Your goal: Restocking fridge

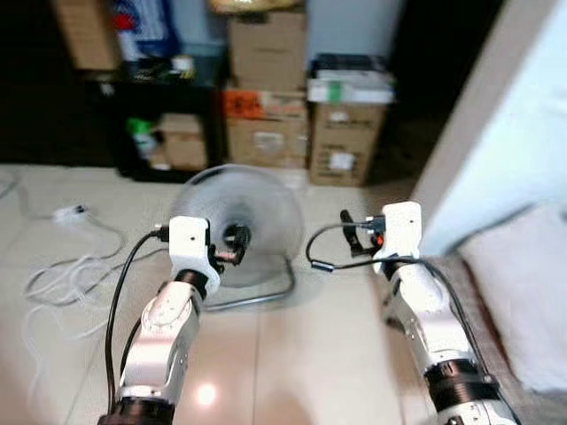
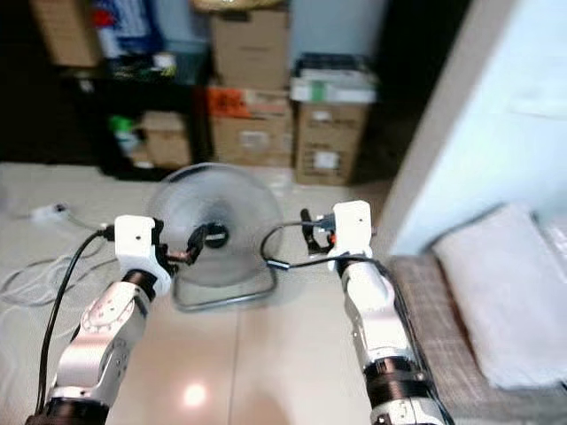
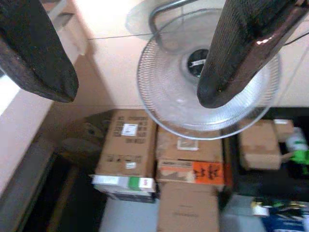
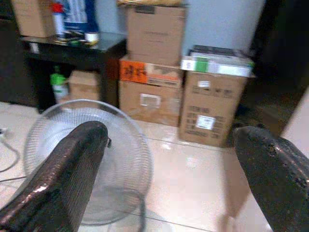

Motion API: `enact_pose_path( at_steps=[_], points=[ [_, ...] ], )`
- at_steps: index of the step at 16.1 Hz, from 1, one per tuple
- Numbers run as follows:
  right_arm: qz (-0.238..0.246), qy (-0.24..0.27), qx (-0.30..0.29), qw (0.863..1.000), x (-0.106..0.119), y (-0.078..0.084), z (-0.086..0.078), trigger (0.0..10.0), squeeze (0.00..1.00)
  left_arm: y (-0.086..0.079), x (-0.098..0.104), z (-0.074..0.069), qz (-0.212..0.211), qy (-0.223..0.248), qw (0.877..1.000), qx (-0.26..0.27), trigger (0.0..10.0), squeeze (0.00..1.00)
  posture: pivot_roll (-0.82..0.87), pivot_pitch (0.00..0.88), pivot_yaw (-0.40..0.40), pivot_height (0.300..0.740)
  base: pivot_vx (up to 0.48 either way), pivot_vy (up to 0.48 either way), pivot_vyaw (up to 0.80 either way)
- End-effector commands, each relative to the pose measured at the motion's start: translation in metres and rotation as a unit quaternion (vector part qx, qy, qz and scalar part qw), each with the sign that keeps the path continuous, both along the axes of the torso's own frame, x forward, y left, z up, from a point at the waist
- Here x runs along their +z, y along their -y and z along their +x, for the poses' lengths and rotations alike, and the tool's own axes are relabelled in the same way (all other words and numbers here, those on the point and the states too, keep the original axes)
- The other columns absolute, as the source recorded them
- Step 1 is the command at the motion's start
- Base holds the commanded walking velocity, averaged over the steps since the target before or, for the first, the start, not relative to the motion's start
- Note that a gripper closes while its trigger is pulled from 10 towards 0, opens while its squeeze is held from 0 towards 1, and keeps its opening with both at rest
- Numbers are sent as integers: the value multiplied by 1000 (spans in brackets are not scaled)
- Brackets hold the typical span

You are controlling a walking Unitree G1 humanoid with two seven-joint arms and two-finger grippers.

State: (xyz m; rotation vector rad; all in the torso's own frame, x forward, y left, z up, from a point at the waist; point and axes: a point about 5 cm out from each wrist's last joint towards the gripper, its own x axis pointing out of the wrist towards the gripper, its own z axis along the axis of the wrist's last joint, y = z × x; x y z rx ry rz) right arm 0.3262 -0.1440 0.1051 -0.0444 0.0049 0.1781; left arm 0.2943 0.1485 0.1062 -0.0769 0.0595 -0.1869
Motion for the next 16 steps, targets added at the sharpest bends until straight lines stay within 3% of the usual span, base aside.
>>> enact_pose_path(
  at_steps=[1,5,10,14,16],
  points=[
    [5,8,-6,1000,2,3,0,10000,216,2,0,2,-4,4,1000,-7,10000,0,-3,0,-19,740,0,0,-744],
    [1,9,-8,1000,1,5,0,10000,247,6,2,1,2,20,999,-33,10000,0,-8,0,-20,740,0,-347,-741],
    [2,10,-10,1000,2,6,2,10000,247,8,4,4,-18,23,999,-44,10000,0,-8,0,-21,740,0,0,-733],
    [3,4,-11,1000,0,5,2,10000,251,9,4,4,-15,27,998,-52,10000,0,-4,0,-23,740,0,476,-725],
    [-1,9,-16,1000,0,6,3,10000,271,9,4,4,-9,27,998,-49,10000,0,-3,0,-23,740,0,0,-728]
  ],
)
